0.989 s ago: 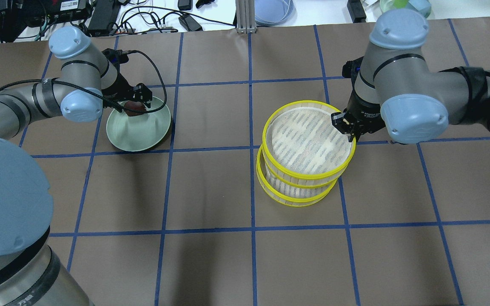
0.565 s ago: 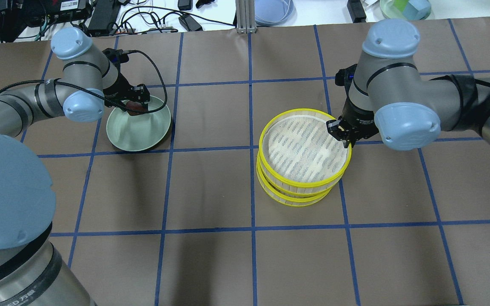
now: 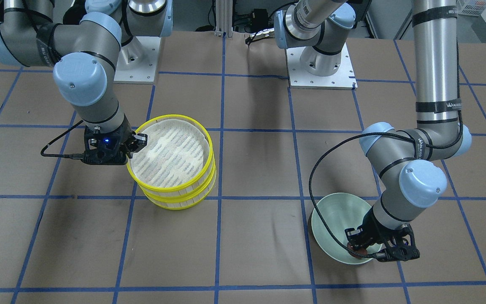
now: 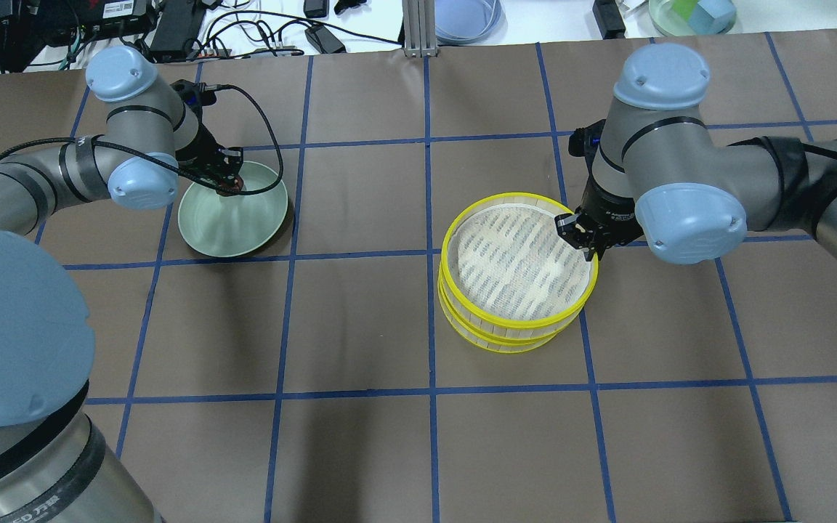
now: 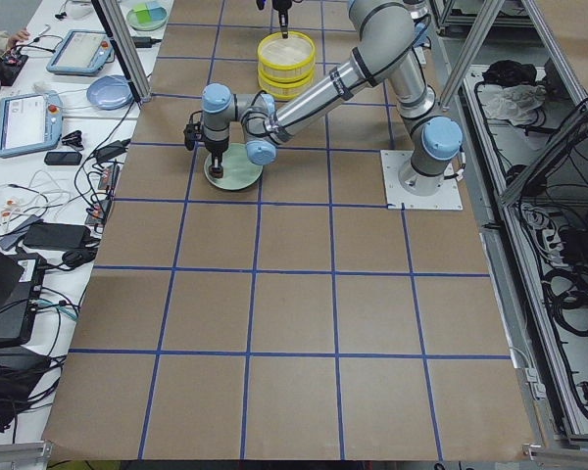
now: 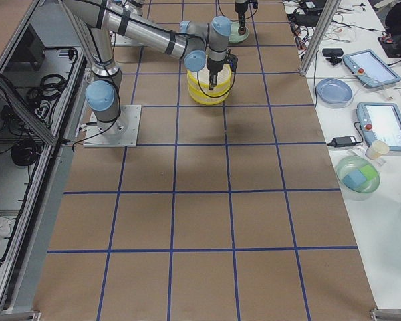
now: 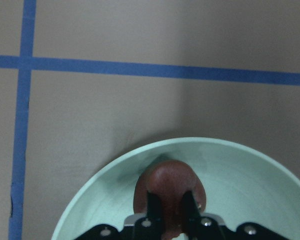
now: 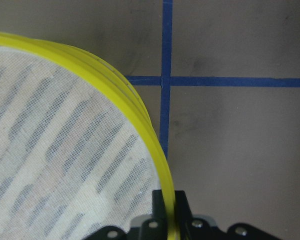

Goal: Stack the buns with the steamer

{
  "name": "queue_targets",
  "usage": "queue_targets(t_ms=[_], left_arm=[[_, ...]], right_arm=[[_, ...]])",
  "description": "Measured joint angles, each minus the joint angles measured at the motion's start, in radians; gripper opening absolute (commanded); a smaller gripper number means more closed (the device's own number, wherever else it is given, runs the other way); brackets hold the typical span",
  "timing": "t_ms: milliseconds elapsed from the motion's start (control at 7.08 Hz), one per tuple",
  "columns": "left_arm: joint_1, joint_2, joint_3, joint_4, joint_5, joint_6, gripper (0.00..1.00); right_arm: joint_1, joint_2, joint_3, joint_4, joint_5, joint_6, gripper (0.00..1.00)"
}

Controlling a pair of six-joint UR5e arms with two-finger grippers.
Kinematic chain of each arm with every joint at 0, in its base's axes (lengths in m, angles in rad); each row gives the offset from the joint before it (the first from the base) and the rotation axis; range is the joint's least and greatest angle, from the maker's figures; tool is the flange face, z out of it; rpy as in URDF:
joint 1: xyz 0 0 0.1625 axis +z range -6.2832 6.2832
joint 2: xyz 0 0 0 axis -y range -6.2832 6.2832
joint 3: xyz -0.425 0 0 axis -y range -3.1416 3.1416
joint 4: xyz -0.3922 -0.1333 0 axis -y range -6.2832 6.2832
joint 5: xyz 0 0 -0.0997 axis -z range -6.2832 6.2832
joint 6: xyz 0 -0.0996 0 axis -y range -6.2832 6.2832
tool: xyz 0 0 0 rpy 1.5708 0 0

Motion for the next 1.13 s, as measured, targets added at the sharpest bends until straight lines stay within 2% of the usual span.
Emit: queue_targets(t_ms=[565, 1130], left_arm=[[0.001, 0.044, 0.016, -0.003, 0.028, 0.003, 0.23], [-0.016, 0.163, 0.024, -0.142, 0.056, -0.01, 0.23]], right_arm=[[0.001, 0.003, 0.0, -0.002, 0.005, 0.003, 0.01], [0.002, 0.004, 0.0, -0.023, 0.007, 0.005, 0.01]])
